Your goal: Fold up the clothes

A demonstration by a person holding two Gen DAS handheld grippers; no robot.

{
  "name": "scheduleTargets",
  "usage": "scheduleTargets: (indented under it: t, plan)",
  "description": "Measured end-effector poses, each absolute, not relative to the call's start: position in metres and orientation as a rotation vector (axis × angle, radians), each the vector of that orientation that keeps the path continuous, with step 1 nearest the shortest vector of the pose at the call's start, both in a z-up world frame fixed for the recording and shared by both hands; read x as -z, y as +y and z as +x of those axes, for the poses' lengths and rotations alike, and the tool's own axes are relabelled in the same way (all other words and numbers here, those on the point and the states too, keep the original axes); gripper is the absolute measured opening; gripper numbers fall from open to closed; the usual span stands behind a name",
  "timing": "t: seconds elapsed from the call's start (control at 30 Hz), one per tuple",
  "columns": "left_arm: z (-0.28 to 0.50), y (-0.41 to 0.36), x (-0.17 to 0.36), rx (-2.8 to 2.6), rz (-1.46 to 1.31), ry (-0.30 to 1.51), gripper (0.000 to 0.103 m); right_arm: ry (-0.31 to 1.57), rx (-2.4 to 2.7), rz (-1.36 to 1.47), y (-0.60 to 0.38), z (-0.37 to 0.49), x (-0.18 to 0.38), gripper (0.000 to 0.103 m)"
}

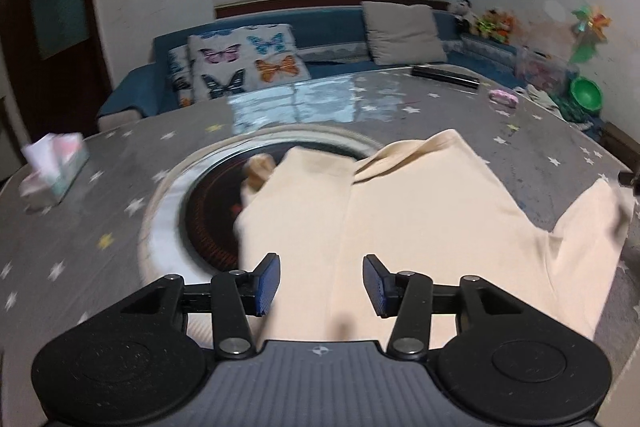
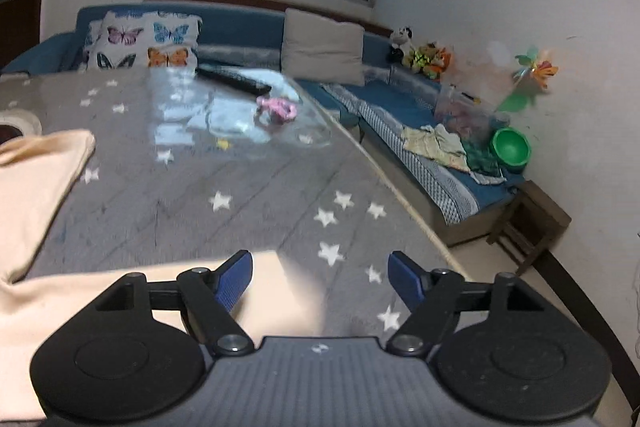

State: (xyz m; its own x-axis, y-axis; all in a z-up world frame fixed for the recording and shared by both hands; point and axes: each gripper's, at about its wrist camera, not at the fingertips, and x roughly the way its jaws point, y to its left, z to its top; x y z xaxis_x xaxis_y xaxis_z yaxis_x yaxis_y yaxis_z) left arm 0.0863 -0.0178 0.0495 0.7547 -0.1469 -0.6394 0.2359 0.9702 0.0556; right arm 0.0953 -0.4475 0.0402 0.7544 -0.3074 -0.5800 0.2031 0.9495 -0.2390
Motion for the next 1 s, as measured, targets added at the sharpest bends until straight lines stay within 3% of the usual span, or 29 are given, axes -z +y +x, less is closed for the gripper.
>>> scheduleTargets:
  t: [0.4,0.47,0.53,0.57,0.63,1.0]
  plan:
    - [0.153,-0.020,-0.028,0.164,0.088,0.722,0.044,0.698,0.006,-0.121,-0.401,0.118,-0.043,0.076]
    - [0.163,-0.019,-0.025,0.155,0.076,0.728,0.025,0.704,-0.035,-0.127,-0.389,0.127,-0.043,0.076]
    - [0.173,-0.018,-0.022,0.146,0.064,0.733,0.016,0.705,-0.072,-0.137,-0.377,0.135,-0.044,0.076]
    - [0.178,-0.017,-0.020,0.141,0.058,0.736,0.007,0.704,-0.089,-0.143,-0.371,0.139,-0.045,0.076]
    - [0.188,-0.016,-0.017,0.132,0.046,0.741,0.003,0.698,-0.116,-0.156,-0.361,0.146,-0.046,0.076]
    - [0.134,0.101,-0.072,-0.123,-0.153,0.582,0.001,0.680,-0.259,-0.187,-0.311,0.164,-0.053,0.076]
